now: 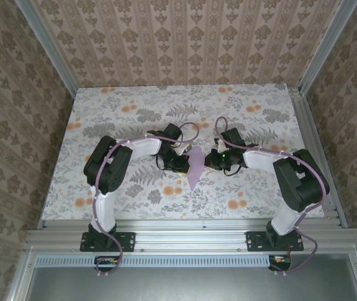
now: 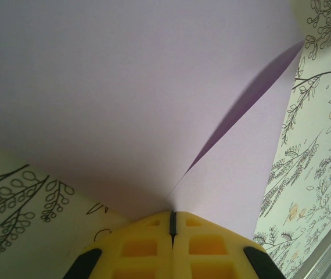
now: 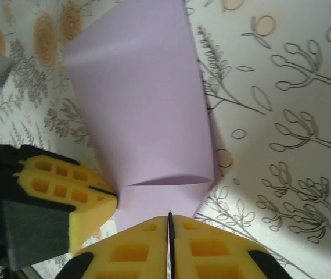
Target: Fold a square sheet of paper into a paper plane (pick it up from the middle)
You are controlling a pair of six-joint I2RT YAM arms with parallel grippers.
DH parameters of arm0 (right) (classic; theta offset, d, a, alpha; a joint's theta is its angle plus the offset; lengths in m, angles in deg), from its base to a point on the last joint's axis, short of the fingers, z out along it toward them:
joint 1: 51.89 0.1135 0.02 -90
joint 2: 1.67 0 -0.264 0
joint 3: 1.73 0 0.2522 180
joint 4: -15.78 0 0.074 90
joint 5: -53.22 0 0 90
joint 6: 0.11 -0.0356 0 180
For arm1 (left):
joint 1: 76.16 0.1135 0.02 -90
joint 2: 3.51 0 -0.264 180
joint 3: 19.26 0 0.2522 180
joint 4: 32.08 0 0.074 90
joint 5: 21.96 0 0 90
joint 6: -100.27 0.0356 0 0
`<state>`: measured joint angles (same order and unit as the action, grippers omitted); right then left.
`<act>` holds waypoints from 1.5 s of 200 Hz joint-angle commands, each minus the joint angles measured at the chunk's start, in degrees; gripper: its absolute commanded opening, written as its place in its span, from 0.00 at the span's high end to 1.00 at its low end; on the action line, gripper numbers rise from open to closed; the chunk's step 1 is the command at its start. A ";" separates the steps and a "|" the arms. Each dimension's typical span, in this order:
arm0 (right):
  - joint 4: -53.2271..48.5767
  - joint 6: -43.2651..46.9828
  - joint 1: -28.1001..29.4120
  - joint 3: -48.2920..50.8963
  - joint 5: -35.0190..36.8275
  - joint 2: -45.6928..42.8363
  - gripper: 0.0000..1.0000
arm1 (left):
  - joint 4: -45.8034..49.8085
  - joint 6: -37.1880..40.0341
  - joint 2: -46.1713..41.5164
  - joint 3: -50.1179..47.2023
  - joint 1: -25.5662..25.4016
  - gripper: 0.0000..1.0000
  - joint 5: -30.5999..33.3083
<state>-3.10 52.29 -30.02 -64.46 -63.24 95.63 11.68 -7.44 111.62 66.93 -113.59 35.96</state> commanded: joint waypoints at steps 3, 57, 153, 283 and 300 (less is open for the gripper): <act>-0.54 -0.35 0.02 -0.16 1.14 2.26 0.80 | 3.38 1.60 4.49 -3.16 0.34 0.98 10.62; 2.44 -1.35 0.28 -0.82 -2.02 4.88 0.74 | 3.40 1.64 4.80 -2.79 0.34 0.98 10.55; 4.06 -2.39 0.59 -1.21 -4.71 4.66 0.74 | 3.09 1.72 5.02 -3.15 0.43 0.98 10.37; 4.08 -2.94 0.86 -0.64 -5.67 1.79 0.85 | 3.31 1.97 4.71 -3.33 0.52 0.98 10.36; 2.89 -2.09 1.34 -1.18 -4.65 2.04 0.88 | 3.57 2.07 4.66 -3.21 0.54 0.98 10.34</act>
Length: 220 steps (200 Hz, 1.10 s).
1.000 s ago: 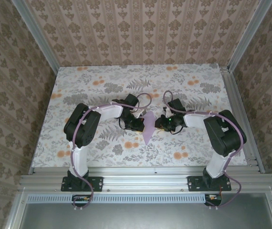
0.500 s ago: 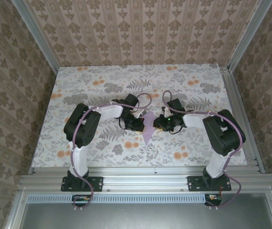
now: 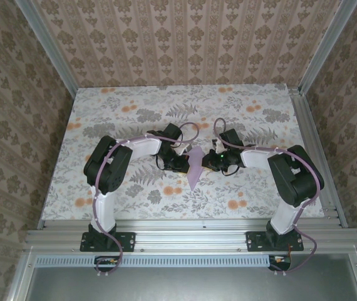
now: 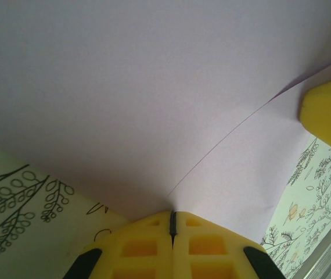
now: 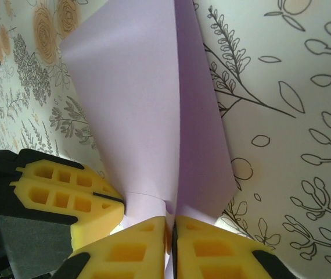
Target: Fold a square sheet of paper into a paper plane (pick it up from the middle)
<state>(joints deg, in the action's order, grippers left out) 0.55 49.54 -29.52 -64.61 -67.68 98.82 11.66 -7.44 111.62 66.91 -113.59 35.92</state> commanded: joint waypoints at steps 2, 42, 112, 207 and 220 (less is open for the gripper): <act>-0.95 0.75 0.90 -1.05 -0.11 -1.08 0.88 | 3.60 2.07 4.66 -3.16 0.52 0.98 10.36; -2.92 1.75 2.32 -2.03 2.25 -0.65 0.91 | 3.76 2.09 4.84 -3.04 0.60 0.98 10.25; 2.26 -2.28 2.59 -3.07 -1.12 2.01 0.92 | 3.75 2.29 4.75 -3.13 0.69 0.98 10.06; 6.13 -4.90 3.02 -3.43 -3.74 4.39 0.93 | 2.54 1.99 4.33 -4.12 0.87 0.98 9.26; 6.22 -4.90 3.20 -3.75 -3.94 4.83 0.92 | 2.37 1.98 4.23 -4.22 0.87 0.98 9.27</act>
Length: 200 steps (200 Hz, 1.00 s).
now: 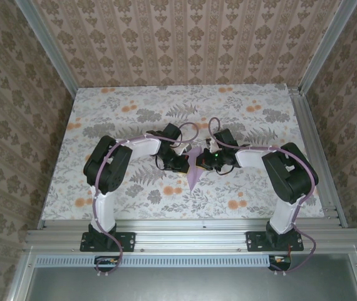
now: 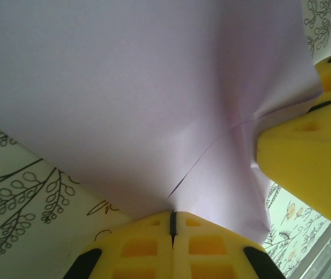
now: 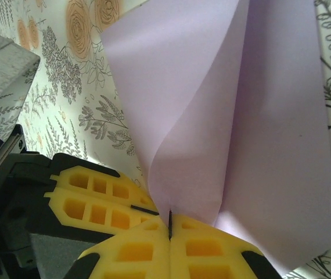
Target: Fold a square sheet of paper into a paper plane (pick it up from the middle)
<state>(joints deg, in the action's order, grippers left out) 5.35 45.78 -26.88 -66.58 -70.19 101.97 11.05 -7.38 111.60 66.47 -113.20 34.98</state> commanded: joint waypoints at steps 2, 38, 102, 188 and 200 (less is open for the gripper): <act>1.41 -1.12 0.60 -1.79 -1.45 1.67 0.92 | 2.94 1.87 4.25 -3.83 0.47 0.98 10.21; 1.42 -1.23 1.33 -2.61 -1.86 2.63 0.93 | 2.71 1.83 4.07 -4.12 0.53 0.99 10.12; 1.09 -1.06 2.32 -4.09 -1.93 4.88 0.92 | 2.11 1.68 3.81 -4.57 0.65 0.99 9.68; 1.74 -1.35 2.58 -4.81 -1.84 7.08 0.92 | -1.45 0.12 0.91 -7.09 1.52 1.00 8.08; 2.39 -1.65 2.58 -4.81 -2.21 7.54 0.92 | -1.77 0.02 0.60 -7.28 1.62 1.00 7.95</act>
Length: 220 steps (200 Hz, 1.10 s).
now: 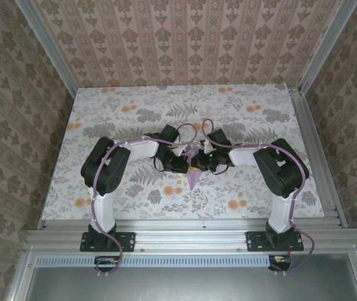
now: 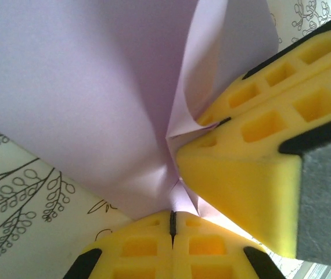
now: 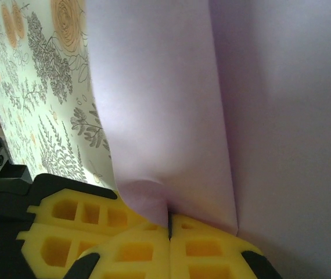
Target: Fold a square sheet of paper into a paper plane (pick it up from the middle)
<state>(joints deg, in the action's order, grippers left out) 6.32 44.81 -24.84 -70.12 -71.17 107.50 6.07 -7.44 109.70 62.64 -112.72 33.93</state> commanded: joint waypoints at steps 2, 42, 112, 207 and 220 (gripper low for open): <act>1.53 -0.77 0.55 -1.27 -1.25 2.15 0.92 | 3.08 0.04 2.47 -3.52 1.14 1.00 8.98; 2.14 -0.89 0.55 -0.92 -1.47 2.78 0.92 | 0.68 -0.80 1.17 -5.37 1.96 1.00 8.55; -3.47 2.93 0.51 -0.60 1.67 2.92 0.93 | -2.22 -3.35 -2.35 -6.77 2.89 1.00 5.85; -4.05 3.80 0.55 0.22 2.22 2.53 0.93 | -6.68 -7.55 -3.90 -8.08 4.28 0.98 2.81; -4.09 3.79 0.53 0.19 2.29 2.63 0.92 | -6.94 -7.83 -4.43 -8.20 4.46 0.95 2.80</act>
<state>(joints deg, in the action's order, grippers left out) 7.41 46.89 -24.45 -70.62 -71.72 109.09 -2.30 -13.91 106.42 56.26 -109.81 32.29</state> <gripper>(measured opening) 0.074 0.048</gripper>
